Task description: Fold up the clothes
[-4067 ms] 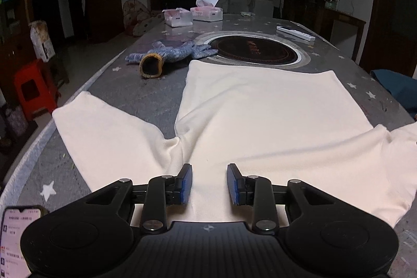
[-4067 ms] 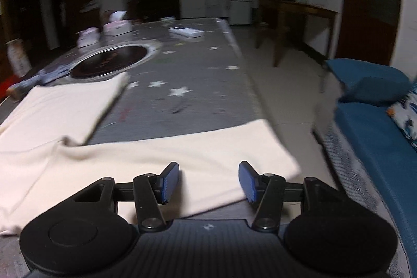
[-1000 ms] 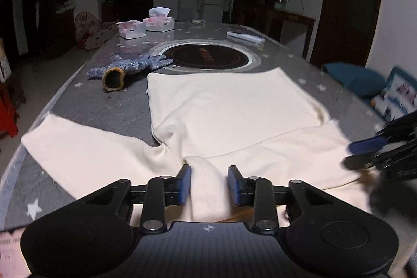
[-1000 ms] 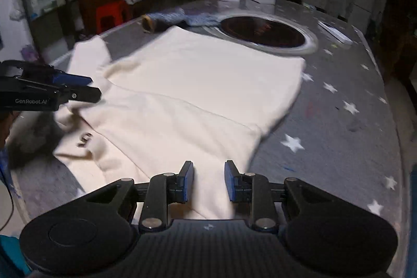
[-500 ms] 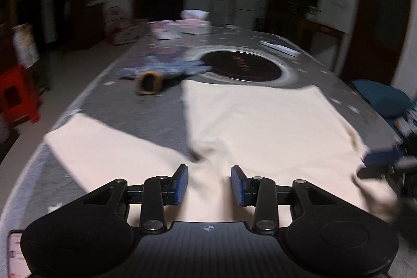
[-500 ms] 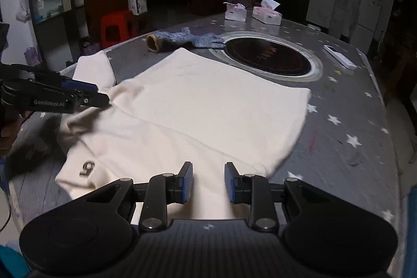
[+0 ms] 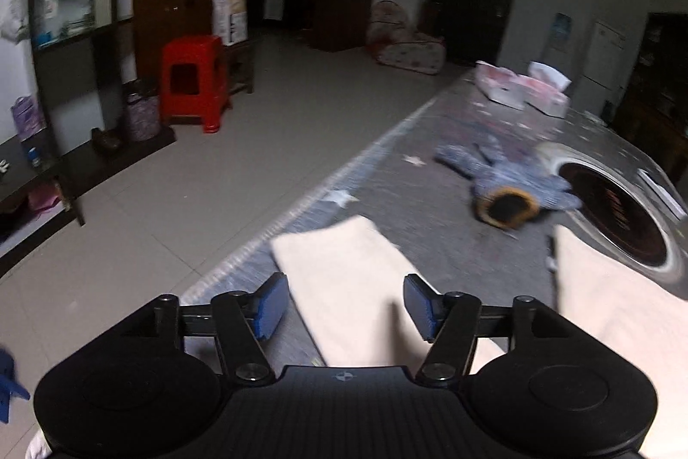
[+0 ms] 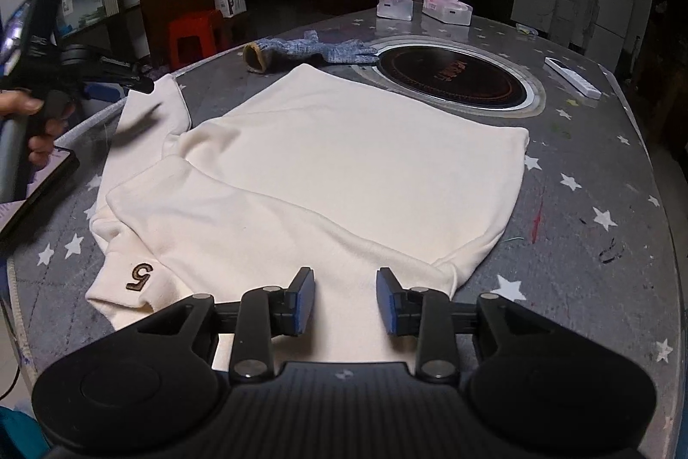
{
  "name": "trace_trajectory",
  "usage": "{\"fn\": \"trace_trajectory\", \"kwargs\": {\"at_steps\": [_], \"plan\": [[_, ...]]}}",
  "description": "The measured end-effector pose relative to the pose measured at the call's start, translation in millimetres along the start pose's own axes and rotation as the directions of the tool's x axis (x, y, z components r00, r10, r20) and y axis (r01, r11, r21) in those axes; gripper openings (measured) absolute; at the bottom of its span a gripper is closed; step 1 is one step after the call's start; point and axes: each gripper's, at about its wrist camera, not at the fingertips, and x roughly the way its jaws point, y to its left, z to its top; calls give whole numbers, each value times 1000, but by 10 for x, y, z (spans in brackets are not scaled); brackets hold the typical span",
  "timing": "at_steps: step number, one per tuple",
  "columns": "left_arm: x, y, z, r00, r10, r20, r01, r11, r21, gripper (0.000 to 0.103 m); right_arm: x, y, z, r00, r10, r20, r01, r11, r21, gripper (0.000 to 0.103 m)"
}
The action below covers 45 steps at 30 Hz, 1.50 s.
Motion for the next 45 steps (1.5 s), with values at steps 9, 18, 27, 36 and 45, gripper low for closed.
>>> {"fn": "trace_trajectory", "kwargs": {"at_steps": [9,18,27,36,45], "plan": [[249,118,51,999,33,-22,-34,998,-60,68,-44,31,-12,1000,15,10,-15,1000,0,36],[250,210,46,999,48,21,-46,996,-82,18,-104,19,-51,1000,12,26,-12,1000,18,36],[-56,281,52,990,-83,114,98,986,-137,4,-219,21,-90,999,1,50,-3,999,33,36],[-590,-96,-25,949,-280,142,290,956,-51,4,-311,-26,-98,997,-13,75,8,998,58,36],[-1230,-604,-221,841,-524,135,519,851,74,4,-434,-141,-149,993,-44,108,33,994,103,36]]}}
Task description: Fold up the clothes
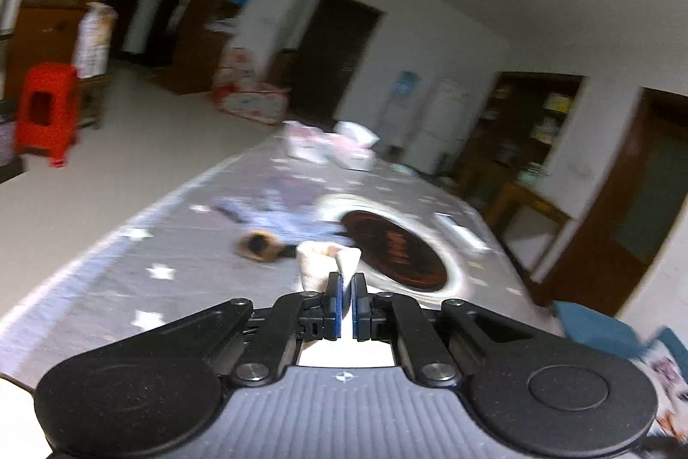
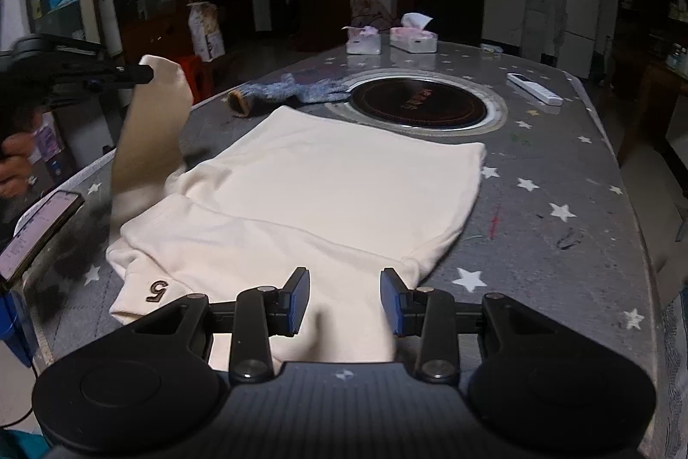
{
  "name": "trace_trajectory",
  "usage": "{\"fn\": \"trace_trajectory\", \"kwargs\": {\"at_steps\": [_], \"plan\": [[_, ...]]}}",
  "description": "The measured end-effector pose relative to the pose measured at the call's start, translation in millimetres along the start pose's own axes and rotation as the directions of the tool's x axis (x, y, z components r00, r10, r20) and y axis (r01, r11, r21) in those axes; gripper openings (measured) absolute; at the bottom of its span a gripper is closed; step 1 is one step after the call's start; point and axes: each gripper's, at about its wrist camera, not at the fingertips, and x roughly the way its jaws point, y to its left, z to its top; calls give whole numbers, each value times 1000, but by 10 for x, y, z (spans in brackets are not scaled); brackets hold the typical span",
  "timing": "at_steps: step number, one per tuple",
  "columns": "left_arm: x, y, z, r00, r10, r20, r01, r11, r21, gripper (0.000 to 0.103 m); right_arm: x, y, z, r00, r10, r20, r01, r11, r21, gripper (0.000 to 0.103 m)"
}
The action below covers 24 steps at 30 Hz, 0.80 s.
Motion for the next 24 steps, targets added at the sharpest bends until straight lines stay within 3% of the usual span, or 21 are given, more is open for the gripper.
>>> {"fn": "trace_trajectory", "kwargs": {"at_steps": [4,9,14,18,20,22,24], "plan": [[-47,-362,-220,990,-134,-42,136,989,55,4,-68,-147,-32,1000,-19,12,18,998,65,36],[38,-689,-596,958,-251,-142,263,962,77,4,-166,-318,-70,998,-49,26,46,991,126,36],[163,-857,-897,912,-315,-264,348,934,86,5,-234,-425,-101,997,-66,29,60,984,165,36],[153,-919,-1020,881,-330,-339,391,911,129,17,-223,-451,-89,999,-39,33,32,980,196,36],[116,-882,-1008,875,-330,-353,399,906,142,26,-203,-427,-71,999,-23,36,16,980,197,36],[63,-799,-969,882,-318,-347,391,905,167,40,-173,-381,-51,999,-1,35,-5,982,191,36],[6,-691,-920,897,-295,-330,371,908,196,40,-140,-317,-31,999,19,34,-24,984,176,36]]}}
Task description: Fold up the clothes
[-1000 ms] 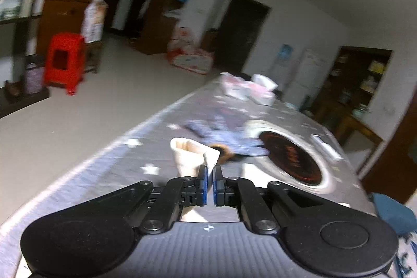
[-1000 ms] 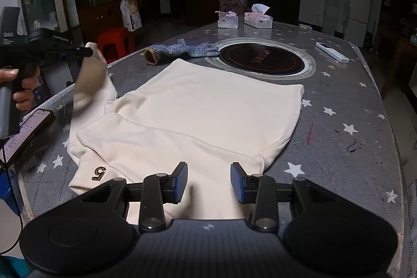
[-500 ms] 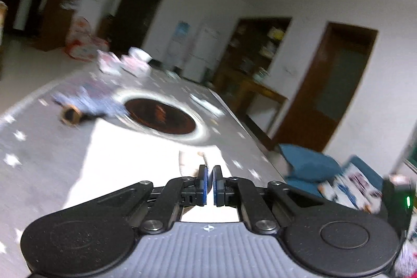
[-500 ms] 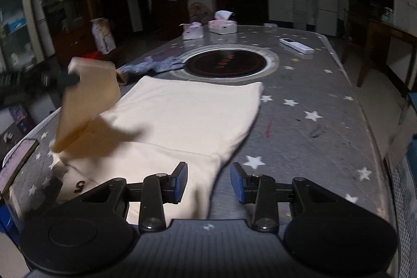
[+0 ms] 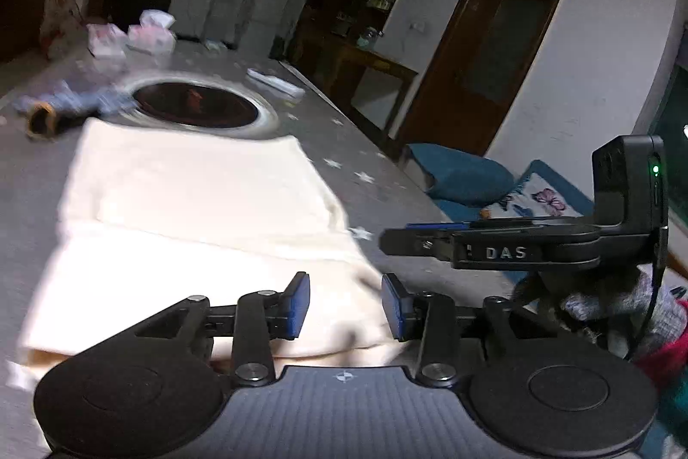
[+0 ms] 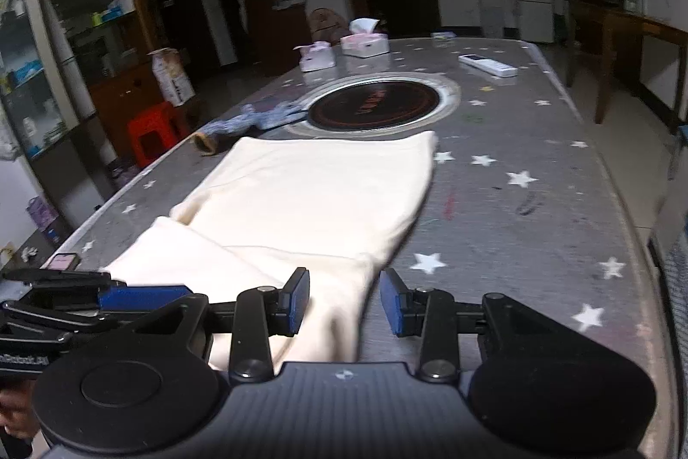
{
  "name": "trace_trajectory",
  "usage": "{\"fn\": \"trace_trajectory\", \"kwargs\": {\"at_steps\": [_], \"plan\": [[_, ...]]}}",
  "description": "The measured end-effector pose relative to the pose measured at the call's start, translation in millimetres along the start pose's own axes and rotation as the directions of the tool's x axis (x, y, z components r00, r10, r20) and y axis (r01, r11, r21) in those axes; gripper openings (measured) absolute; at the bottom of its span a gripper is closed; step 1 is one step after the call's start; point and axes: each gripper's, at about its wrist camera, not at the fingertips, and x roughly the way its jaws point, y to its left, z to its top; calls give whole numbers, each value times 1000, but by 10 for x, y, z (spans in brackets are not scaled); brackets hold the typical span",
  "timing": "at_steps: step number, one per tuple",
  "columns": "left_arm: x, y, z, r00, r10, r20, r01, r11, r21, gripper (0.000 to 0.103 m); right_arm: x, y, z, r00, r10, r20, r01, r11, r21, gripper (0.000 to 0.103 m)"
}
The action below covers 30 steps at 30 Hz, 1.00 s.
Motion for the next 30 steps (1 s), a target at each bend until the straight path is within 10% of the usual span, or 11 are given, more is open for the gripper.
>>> {"fn": "trace_trajectory", "kwargs": {"at_steps": [8,13,22,30], "plan": [[-180,603,47,977,211,16,-208,969,-131,38,242,271,3,998,50,-44,-53,995,-81,36],[-155,949,-31,955,292,-60,-297,923,-245,18,429,320,-69,994,42,-98,-53,993,-108,36],[-114,890,253,971,240,8,-233,949,-214,16,414,477,11,997,42,-62,-53,980,-192,36],[53,1138,246,944,321,-72,-329,914,-236,16,496,562,-58,995,18,-97,-44,960,-278,36]]}}
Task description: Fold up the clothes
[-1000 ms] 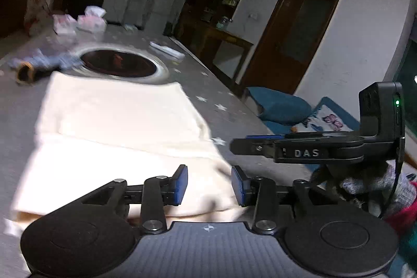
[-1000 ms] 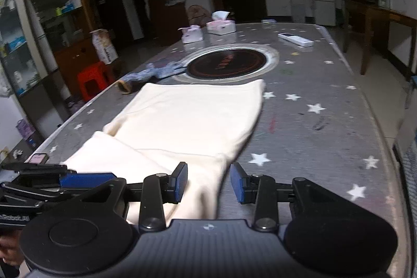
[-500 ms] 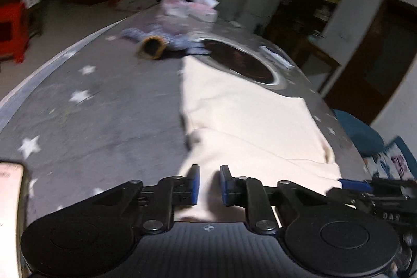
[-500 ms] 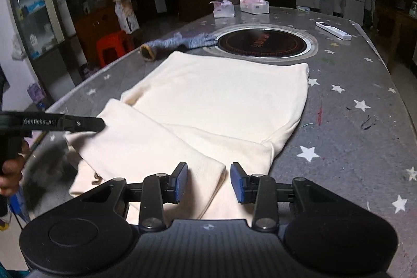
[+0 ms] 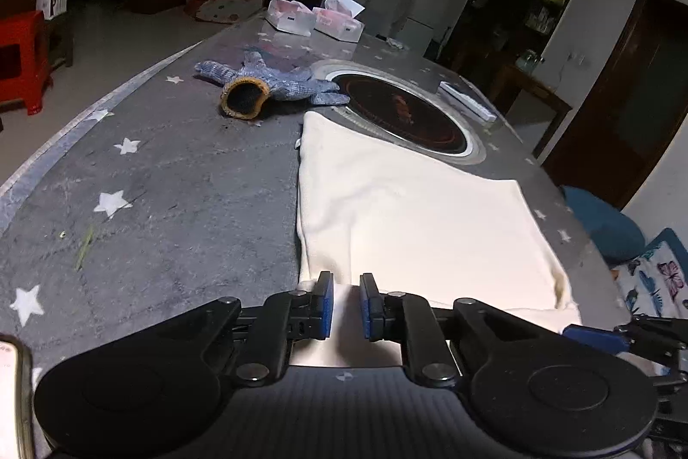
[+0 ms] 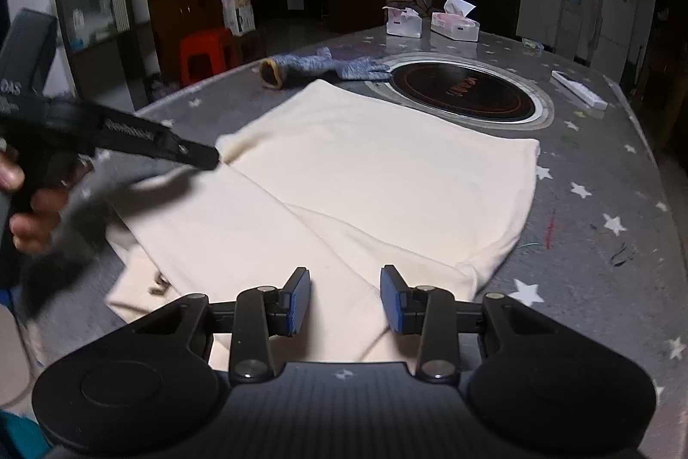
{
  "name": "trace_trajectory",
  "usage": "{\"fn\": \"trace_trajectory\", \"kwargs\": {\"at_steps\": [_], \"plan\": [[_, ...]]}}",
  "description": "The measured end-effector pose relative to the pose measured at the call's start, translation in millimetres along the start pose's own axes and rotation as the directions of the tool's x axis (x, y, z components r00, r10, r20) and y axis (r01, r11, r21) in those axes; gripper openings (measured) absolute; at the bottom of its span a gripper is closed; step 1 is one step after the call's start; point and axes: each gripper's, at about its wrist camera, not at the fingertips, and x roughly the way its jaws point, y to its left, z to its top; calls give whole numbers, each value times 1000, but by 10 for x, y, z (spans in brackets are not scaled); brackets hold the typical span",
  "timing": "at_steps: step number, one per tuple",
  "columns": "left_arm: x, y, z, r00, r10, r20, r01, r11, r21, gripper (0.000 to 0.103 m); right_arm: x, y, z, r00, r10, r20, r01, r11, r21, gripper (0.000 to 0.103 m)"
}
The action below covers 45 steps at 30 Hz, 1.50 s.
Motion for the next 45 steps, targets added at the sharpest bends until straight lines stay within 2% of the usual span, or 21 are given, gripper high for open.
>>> {"fn": "trace_trajectory", "kwargs": {"at_steps": [4,8,11,12,14,19,21,22,24,25,28,29,32,37,40,41,42,45], "plan": [[-237,-104,-82,999,-42,-10,43,994,105,17,-168,66,-11,999,24,23,-23,999,-43,36],[-443,-280,-256,995,-86,-49,96,960,262,17,-176,217,-77,998,57,-21,-59,988,-143,36],[-596,-417,-442,990,-109,-92,135,922,362,32,-144,270,-146,998,50,-43,-57,982,-180,36],[-634,-445,-491,988,-115,-107,147,918,369,41,-157,276,-153,998,49,-45,-57,982,-182,36],[-686,-496,-573,985,-115,-130,156,913,377,43,-232,279,-151,998,46,-38,-52,979,-199,36],[-517,-501,-597,970,-101,-219,160,949,273,43,-406,329,-187,999,32,-39,-42,959,-280,36],[-448,-502,-611,963,-104,-248,165,956,242,40,-454,356,-227,998,26,-50,-40,949,-312,37],[-429,-509,-615,959,-118,-259,180,957,230,33,-477,371,-253,998,23,-55,-41,943,-331,37],[-438,-531,-596,956,-140,-257,200,954,223,17,-529,410,-322,998,13,-60,-34,926,-377,44],[-447,-543,-583,956,-151,-253,209,952,222,12,-552,430,-358,998,6,-57,-29,915,-402,44],[-479,-541,-480,956,-186,-228,233,951,204,7,-596,480,-453,998,-8,-61,-22,882,-470,47],[-478,-535,-434,957,-193,-218,237,952,196,7,-600,494,-479,998,-10,-61,-21,873,-488,51],[-431,-520,-298,958,-208,-196,242,955,171,5,-562,567,-568,999,-17,-43,-9,837,-547,52],[-300,-484,-92,955,-232,-182,256,959,121,5,-433,655,-621,999,-5,31,23,804,-595,52],[-230,-464,-21,951,-252,-181,273,957,100,5,-345,662,-573,998,-2,55,33,817,-576,44],[-218,-463,-17,950,-255,-181,276,956,103,5,-315,655,-547,998,-1,56,33,827,-562,35],[-228,-458,-21,950,-257,-179,279,954,112,6,-283,632,-510,999,4,49,23,842,-539,24],[-327,-428,-58,951,-262,-161,286,946,151,10,-252,505,-387,999,37,13,-28,901,-434,18]]}}
